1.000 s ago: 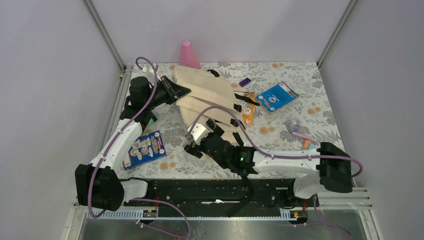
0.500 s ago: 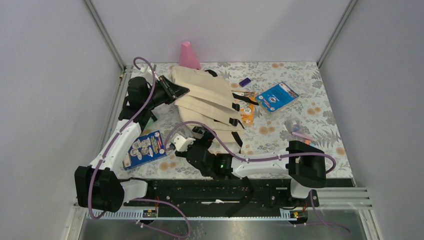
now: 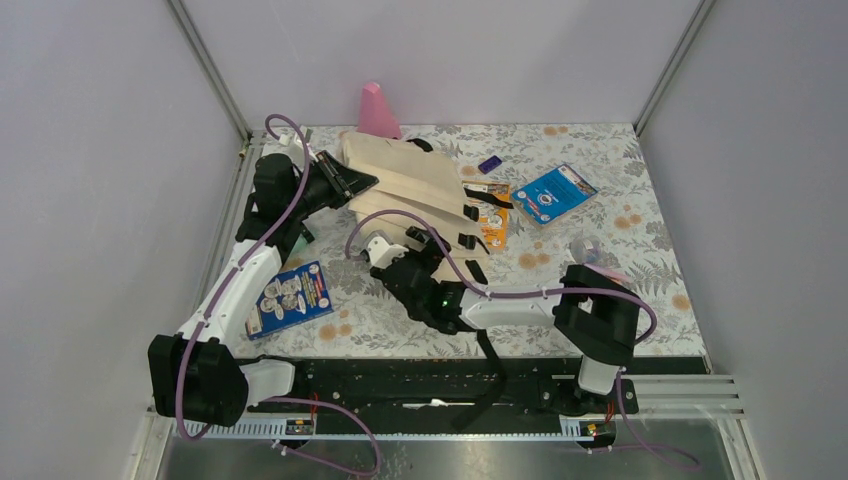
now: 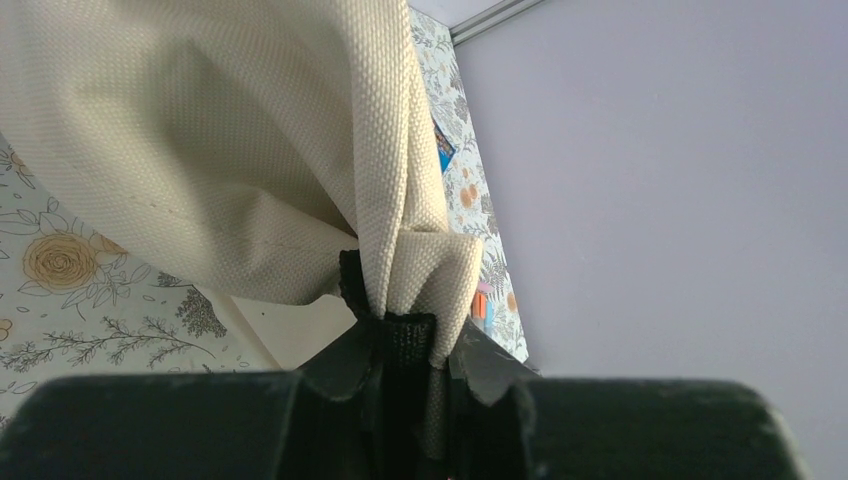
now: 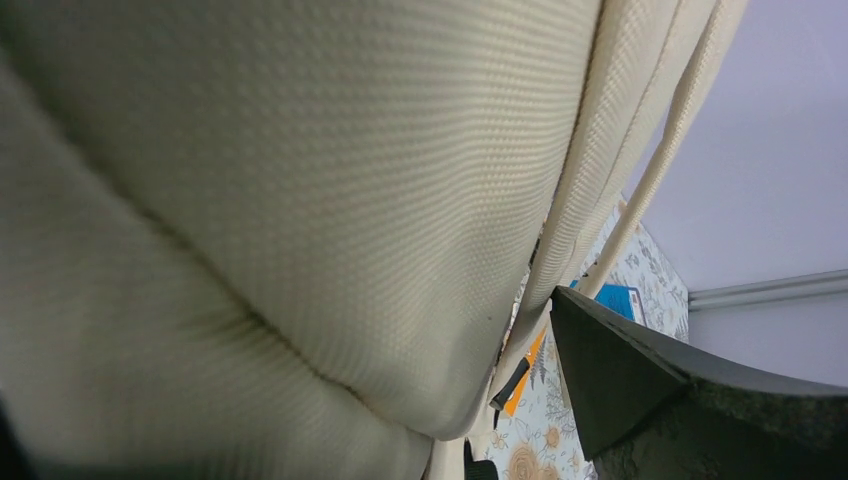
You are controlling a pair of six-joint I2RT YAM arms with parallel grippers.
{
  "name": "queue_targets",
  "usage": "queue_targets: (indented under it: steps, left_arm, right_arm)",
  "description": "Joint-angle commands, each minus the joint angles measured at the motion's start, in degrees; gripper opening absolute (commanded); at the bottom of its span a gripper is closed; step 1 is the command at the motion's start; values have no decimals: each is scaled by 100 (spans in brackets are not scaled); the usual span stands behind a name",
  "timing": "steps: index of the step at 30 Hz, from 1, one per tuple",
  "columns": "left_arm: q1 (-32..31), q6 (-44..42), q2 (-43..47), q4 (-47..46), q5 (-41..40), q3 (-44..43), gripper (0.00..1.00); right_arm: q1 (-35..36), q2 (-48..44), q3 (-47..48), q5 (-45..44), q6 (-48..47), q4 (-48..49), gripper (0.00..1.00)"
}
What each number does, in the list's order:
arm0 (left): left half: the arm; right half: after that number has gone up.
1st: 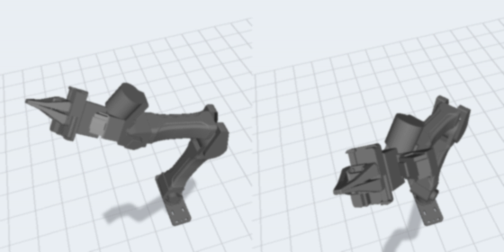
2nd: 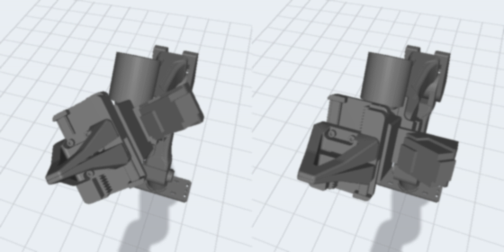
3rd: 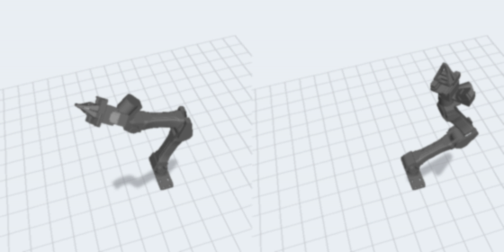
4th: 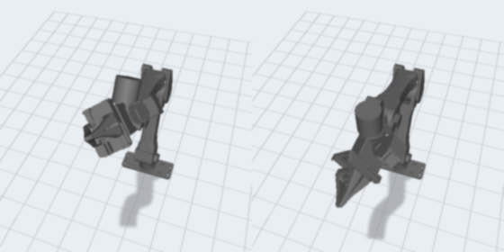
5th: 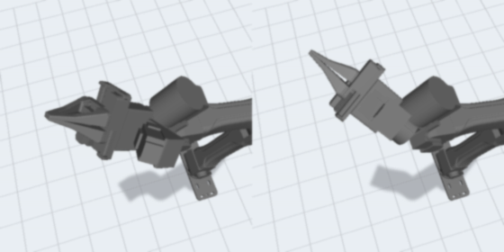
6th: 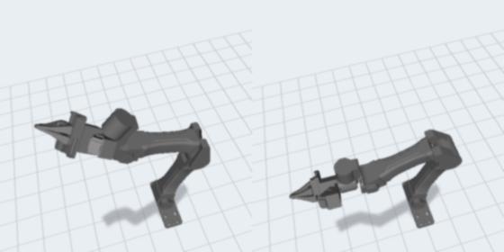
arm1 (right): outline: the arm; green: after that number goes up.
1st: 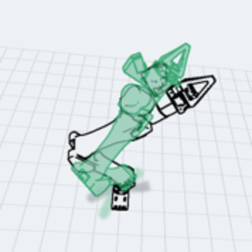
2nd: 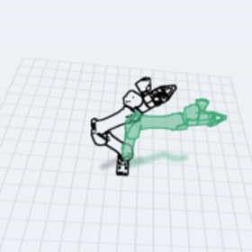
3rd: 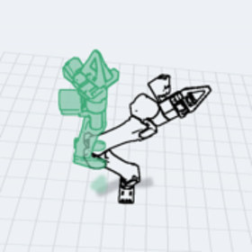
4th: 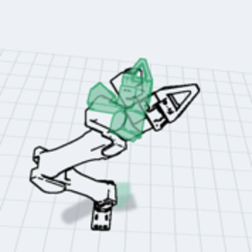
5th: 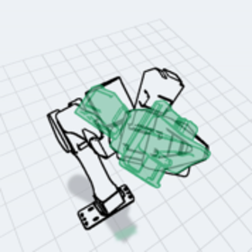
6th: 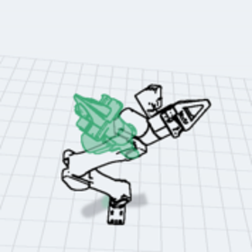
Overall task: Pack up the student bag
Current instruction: Place the student bag at the center of the board.
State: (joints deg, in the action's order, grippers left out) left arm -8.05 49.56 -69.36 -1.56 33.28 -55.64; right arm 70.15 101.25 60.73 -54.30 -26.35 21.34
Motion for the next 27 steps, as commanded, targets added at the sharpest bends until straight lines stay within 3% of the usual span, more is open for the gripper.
queue_targets:
  steps: [1, 2, 3, 5, 8, 9, 10, 11, 14, 16, 19, 24, 27]
  left_arm:
    - [67, 76, 327, -737, 132, -158, 0]
    - [67, 65, 327, -720, 127, -165, 0]
    - [67, 56, 327, -708, 126, -164, 0]
    - [67, 21, 311, -677, 139, -182, 0]
    - [47, -80, 300, -556, 135, -253, 0]
    - [23, -156, 297, -481, 112, -287, 0]
    - [-8, -244, 303, -368, 83, -336, 4]
    - [-38, -352, 321, -261, 46, -391, 16]
    - [-128, -728, 408, 17, -22, -556, 61]
    - [-135, -946, 567, 33, -22, -625, 78]
    - [-135, -1501, 1113, 33, -355, -630, 94]
    - [-119, -2560, 2310, -179, -1108, -229, 99]
    - [-77, -2959, 2856, -552, -1118, 104, 99]
  right_arm:
    - [-197, 73, -111, -65, -67, 484, 99]
    - [-198, 51, -134, -55, -90, 552, 97]
    - [-195, -8, -152, -35, -105, 596, 87]
    - [-199, -182, -193, 48, -84, 671, 65]
    - [-212, -541, -192, 206, 19, 626, 20]
    - [-212, -664, -143, 238, 83, 534, 12]
    - [-212, -808, -92, 251, 159, 425, 7]
    - [-212, -954, -55, 272, 262, 285, 1]
    - [-241, -1473, 66, 389, 762, -337, 0]
    - [-302, -1877, 128, 581, 1217, -830, 0]
    - [-429, -2432, 215, 921, 1961, -1780, 0]
    - [-632, -3359, 307, 1654, 2933, -2895, 0]
    - [-676, -3799, 410, 2091, 3324, -3314, 0]
